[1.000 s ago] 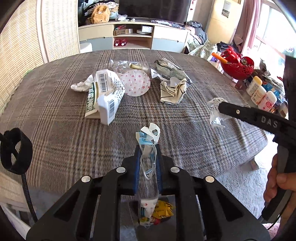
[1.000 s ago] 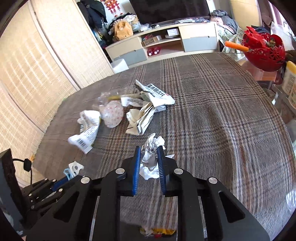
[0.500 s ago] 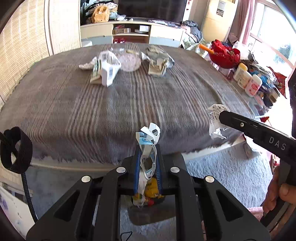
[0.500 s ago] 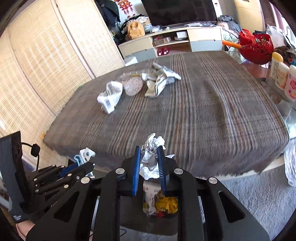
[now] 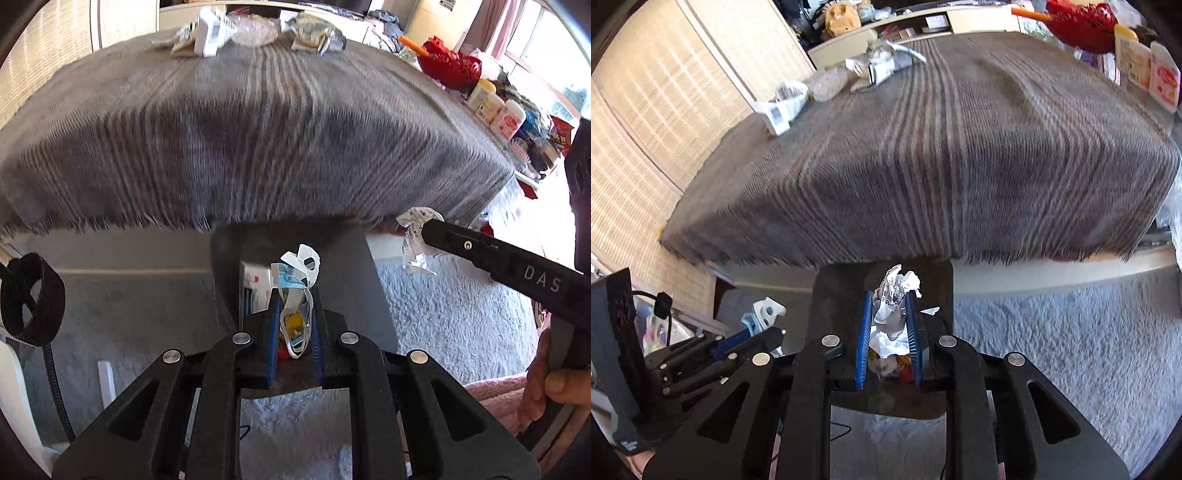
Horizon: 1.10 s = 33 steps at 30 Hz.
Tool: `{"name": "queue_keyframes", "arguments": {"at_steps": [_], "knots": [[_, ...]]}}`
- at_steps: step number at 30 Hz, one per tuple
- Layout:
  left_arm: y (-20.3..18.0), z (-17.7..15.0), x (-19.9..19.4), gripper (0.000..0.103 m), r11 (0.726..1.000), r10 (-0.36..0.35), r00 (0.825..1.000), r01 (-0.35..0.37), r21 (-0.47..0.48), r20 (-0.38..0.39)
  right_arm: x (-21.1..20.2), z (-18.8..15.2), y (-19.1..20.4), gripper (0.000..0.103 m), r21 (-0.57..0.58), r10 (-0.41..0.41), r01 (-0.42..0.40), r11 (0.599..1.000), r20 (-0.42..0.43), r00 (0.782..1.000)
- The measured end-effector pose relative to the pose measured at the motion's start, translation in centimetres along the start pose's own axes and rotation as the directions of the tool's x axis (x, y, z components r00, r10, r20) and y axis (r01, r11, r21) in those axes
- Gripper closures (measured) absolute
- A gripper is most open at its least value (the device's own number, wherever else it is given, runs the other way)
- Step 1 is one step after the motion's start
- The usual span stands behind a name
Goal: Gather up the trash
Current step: 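Lower both held items into the bin and open both tools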
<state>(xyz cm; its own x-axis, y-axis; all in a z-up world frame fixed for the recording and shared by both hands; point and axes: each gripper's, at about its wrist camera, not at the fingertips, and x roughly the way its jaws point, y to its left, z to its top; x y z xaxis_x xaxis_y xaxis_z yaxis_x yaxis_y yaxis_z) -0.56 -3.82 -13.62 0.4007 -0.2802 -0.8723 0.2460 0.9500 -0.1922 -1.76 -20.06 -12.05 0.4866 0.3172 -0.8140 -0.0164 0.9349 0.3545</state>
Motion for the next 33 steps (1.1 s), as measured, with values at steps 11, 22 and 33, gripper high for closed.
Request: {"name": "queue_keyframes", "arguments": {"at_steps": [11,22,33], "knots": [[1.0,-1.9,3.4,0.089,1.0,0.02,0.999,-0.019,0.006,-0.039,4.4,-1.7,-0.6,0.081,0.037,0.024,-0.022,0.999,-0.068,0.997],[1.0,-1.6,3.5,0.056,0.999,0.033,0.999,-0.033,0.016,-0.034,3.3,-1.3,-0.1,0.051,0.035,0.032,-0.031,0.999,-0.04,0.999],[1.5,-0.8,1.9,0.01,0.997,0.075,0.997,-0.075,0.009,0.001,2.6,-0.9,0.1,0.011,0.013,-0.005,0.005,1.0,-0.028,1.0]]}}
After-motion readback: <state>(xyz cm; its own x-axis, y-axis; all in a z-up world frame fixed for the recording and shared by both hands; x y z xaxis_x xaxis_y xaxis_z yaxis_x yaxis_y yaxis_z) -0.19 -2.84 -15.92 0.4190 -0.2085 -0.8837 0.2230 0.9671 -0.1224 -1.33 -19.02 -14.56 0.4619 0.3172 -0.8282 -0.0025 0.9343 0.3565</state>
